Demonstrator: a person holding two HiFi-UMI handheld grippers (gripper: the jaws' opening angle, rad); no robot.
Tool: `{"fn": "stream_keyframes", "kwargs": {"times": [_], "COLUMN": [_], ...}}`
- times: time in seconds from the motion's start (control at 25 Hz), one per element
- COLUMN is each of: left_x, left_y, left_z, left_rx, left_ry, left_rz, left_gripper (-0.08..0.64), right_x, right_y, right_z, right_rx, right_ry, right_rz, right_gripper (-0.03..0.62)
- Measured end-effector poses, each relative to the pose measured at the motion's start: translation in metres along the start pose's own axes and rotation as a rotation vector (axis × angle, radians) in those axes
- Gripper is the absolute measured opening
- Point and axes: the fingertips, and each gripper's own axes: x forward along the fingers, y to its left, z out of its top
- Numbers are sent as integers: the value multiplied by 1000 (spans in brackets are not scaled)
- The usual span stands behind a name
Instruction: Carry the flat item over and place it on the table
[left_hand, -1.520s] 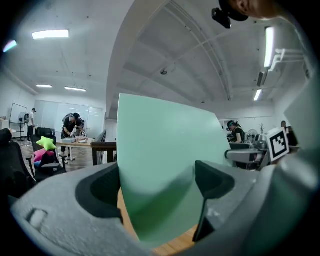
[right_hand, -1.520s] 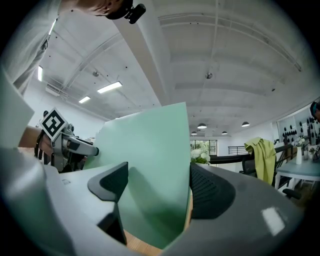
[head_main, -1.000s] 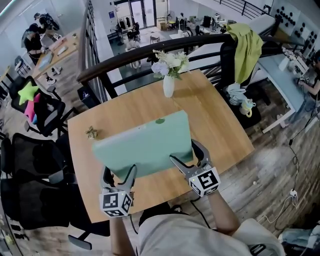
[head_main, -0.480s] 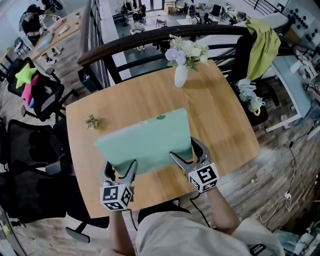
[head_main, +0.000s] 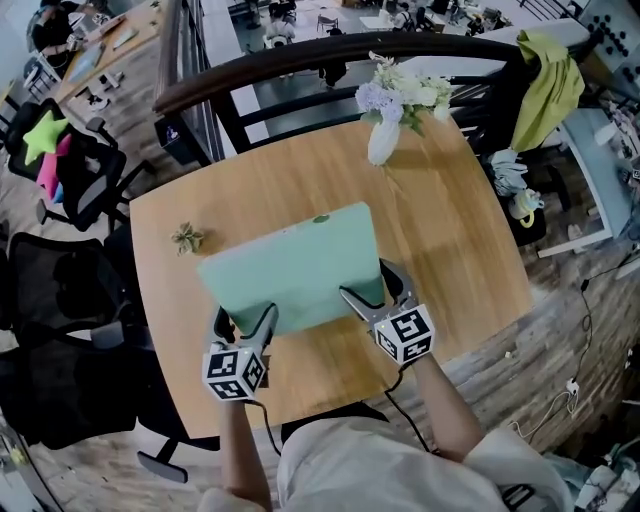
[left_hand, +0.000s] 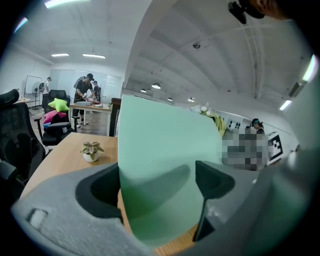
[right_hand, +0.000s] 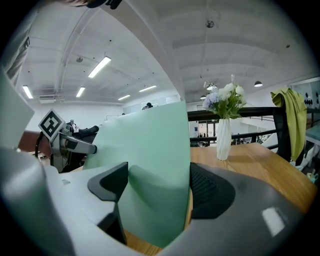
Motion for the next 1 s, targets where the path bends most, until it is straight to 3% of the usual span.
{"fn": "stream_keyframes", "kwargs": {"times": [0.64, 1.0], "left_x": [62, 86], "left_y": [54, 71], "left_z": [-10, -21], "left_rx": [-100, -130], "left_ry": [80, 103], "left_rz": [-18, 6], "left_gripper": [477, 477], "right_x": [80, 111], "right_y": [-15, -26], "right_z": [-30, -40], "right_rx": [75, 71], "right_ry": [111, 165], "right_rz": [10, 21], "right_gripper": [394, 396]}}
